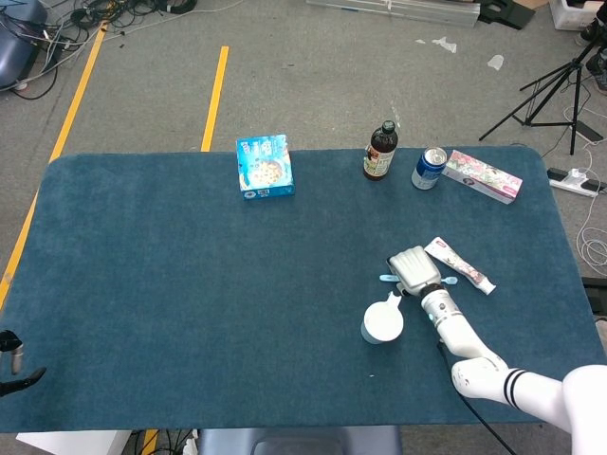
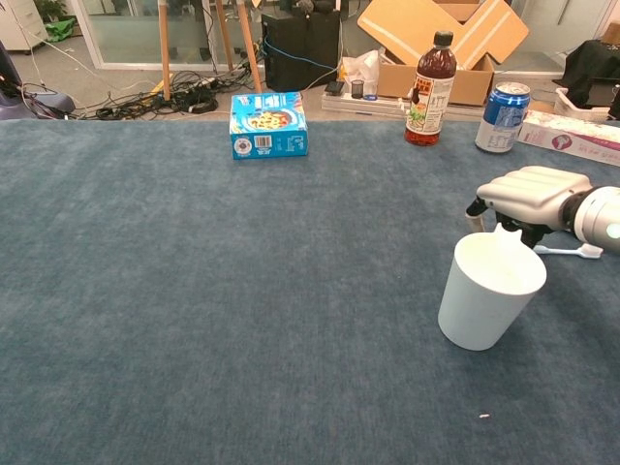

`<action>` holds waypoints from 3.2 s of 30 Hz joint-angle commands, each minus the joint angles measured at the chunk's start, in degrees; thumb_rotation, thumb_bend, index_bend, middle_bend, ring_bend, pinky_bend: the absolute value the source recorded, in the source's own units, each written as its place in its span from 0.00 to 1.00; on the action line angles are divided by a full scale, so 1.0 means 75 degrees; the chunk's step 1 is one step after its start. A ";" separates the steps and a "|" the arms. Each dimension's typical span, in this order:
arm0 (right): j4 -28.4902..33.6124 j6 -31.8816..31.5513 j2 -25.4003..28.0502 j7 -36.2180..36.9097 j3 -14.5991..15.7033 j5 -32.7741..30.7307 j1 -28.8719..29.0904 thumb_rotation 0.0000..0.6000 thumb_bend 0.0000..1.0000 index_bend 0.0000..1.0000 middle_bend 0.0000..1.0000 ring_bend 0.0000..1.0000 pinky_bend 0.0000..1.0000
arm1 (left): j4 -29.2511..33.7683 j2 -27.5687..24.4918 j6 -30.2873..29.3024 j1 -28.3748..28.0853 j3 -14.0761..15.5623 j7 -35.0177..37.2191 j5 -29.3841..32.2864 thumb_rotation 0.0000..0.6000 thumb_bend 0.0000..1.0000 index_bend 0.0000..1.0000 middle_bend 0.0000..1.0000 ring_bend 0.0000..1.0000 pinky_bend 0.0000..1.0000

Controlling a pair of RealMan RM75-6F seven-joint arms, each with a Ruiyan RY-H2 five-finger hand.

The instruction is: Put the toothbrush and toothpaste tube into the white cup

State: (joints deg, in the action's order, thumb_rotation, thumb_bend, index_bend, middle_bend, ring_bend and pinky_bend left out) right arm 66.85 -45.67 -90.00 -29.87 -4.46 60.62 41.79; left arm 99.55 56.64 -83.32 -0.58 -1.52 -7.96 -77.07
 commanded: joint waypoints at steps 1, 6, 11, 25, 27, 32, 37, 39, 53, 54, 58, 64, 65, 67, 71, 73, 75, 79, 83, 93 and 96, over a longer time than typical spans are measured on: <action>-0.0022 -0.0002 -0.0017 0.0019 0.0002 0.0013 0.0003 1.00 0.21 0.53 1.00 1.00 1.00 | 0.0001 0.0000 0.0000 0.0000 -0.0001 -0.0001 0.0003 1.00 0.00 0.82 0.54 0.43 0.39; -0.0071 0.0016 -0.0050 0.0016 0.0011 0.0008 0.0012 1.00 0.22 0.56 1.00 1.00 1.00 | 0.0005 -0.0006 -0.0001 0.0000 -0.0004 0.0009 0.0001 1.00 0.00 0.82 0.54 0.43 0.39; -0.0092 0.0016 -0.0063 0.0011 0.0018 0.0003 0.0011 1.00 0.23 0.58 1.00 1.00 1.00 | 0.0001 -0.0008 -0.0002 0.0000 -0.0006 0.0017 0.0000 1.00 0.00 0.82 0.54 0.43 0.39; 0.0378 -0.0309 0.0376 0.0327 -0.0097 0.0188 -0.0119 1.00 0.25 0.59 1.00 1.00 1.00 | -0.0005 0.0000 0.0027 -0.0012 -0.0003 -0.0014 0.0016 1.00 0.00 0.82 0.54 0.43 0.39; 0.0451 -0.0352 0.0445 0.0374 -0.0117 0.0213 -0.0136 1.00 0.25 0.59 1.00 1.00 1.00 | -0.0008 0.0004 0.0042 -0.0019 -0.0005 -0.0020 0.0027 1.00 0.00 0.82 0.54 0.43 0.39; 0.0609 -0.0449 0.0585 0.0444 -0.0136 0.0275 -0.0177 1.00 0.25 0.60 1.00 1.00 1.00 | -0.0005 0.0010 0.0035 -0.0017 -0.0004 -0.0038 0.0027 1.00 0.00 0.82 0.54 0.43 0.39; 0.0704 -0.0514 0.0665 0.0508 -0.0143 0.0324 -0.0213 1.00 0.25 0.61 1.00 1.00 1.00 | -0.0010 0.0014 0.0042 -0.0018 0.0000 -0.0048 0.0031 1.00 0.00 0.82 0.54 0.43 0.39; 0.0715 -0.0528 0.0680 0.0535 -0.0137 0.0344 -0.0228 1.00 0.26 0.62 1.00 1.00 1.00 | -0.0010 0.0016 0.0039 -0.0017 0.0001 -0.0051 0.0028 1.00 0.00 0.82 0.54 0.43 0.39; 0.0898 -0.0814 0.0833 0.0717 -0.0193 0.0570 -0.0329 1.00 0.41 0.68 1.00 1.00 1.00 | -0.0003 0.0020 0.0049 -0.0020 0.0004 -0.0086 0.0045 1.00 0.00 0.81 0.54 0.43 0.39; 0.0927 -0.0853 0.0853 0.0751 -0.0203 0.0604 -0.0342 1.00 0.41 0.69 1.00 1.00 1.00 | -0.0004 0.0022 0.0050 -0.0020 0.0004 -0.0090 0.0046 1.00 0.00 0.81 0.54 0.43 0.39; 0.1053 -0.0983 0.0949 0.0858 -0.0236 0.0726 -0.0382 1.00 0.43 0.70 1.00 1.00 1.00 | -0.0003 0.0024 0.0053 -0.0022 0.0004 -0.0098 0.0053 1.00 0.00 0.81 0.54 0.43 0.39; 0.1315 -0.1133 0.1147 0.0981 -0.0307 0.0845 -0.0428 1.00 0.43 0.71 1.00 1.00 1.00 | 0.0001 0.0030 0.0052 -0.0023 0.0005 -0.0114 0.0054 1.00 0.00 0.81 0.54 0.43 0.39; 0.1375 -0.1157 0.1189 0.1015 -0.0326 0.0864 -0.0435 1.00 0.43 0.71 1.00 1.00 1.00 | 0.0003 0.0028 0.0051 -0.0022 0.0006 -0.0110 0.0054 1.00 0.00 0.81 0.54 0.43 0.39; 0.1491 -0.1214 0.1267 0.1083 -0.0367 0.0906 -0.0447 1.00 0.43 0.71 1.00 1.00 1.00 | 0.0001 0.0030 0.0042 -0.0019 0.0005 -0.0116 0.0052 1.00 0.00 0.81 0.54 0.43 0.39; 0.1832 -0.1366 0.1492 0.1277 -0.0448 0.1046 -0.0492 1.00 0.43 0.71 1.00 1.00 1.00 | -0.0001 0.0033 0.0044 -0.0020 0.0005 -0.0120 0.0056 1.00 0.00 0.81 0.54 0.43 0.39; 0.2037 -0.1469 0.1630 0.1389 -0.0490 0.1141 -0.0526 1.00 0.43 0.71 1.00 1.00 1.00 | -0.0001 0.0031 0.0049 -0.0020 0.0006 -0.0117 0.0057 1.00 0.00 0.81 0.54 0.43 0.39; 0.2269 -0.1576 0.1783 0.1521 -0.0530 0.1244 -0.0567 1.00 0.43 0.71 1.00 1.00 1.00 | -0.0003 0.0033 0.0051 -0.0021 0.0007 -0.0119 0.0057 1.00 0.00 0.81 0.54 0.43 0.39; 0.2799 -0.1801 0.2153 0.1825 -0.0578 0.1509 -0.0677 1.00 0.43 0.71 1.00 1.00 1.00 | -0.0007 0.0039 0.0057 -0.0022 0.0008 -0.0120 0.0064 1.00 0.00 0.81 0.54 0.43 0.39; 0.3575 -0.2117 0.2720 0.2161 -0.0630 0.1855 -0.0848 1.00 0.43 0.71 1.00 1.00 1.00 | -0.0024 0.0056 0.0078 -0.0031 0.0011 -0.0154 0.0079 1.00 0.00 0.81 0.54 0.43 0.39; 0.5664 -0.2288 0.4342 0.3194 -0.0343 0.3023 -0.1225 1.00 0.43 0.71 1.00 1.00 1.00 | -0.0034 0.0100 0.0113 -0.0052 0.0011 -0.0243 0.0119 1.00 0.00 0.81 0.54 0.43 0.39; 0.5978 -0.2232 0.4703 0.3637 -0.0187 0.3441 -0.1290 1.00 0.43 0.71 1.00 1.00 1.00 | -0.0031 0.0102 0.0111 -0.0051 0.0014 -0.0249 0.0117 1.00 0.00 0.81 0.54 0.43 0.39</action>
State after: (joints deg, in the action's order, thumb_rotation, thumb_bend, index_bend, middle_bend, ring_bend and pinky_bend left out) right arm 109.54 -62.57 -56.72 -5.04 -7.02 84.01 32.88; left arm 99.31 57.40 -82.48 -0.96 -1.42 -9.83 -76.19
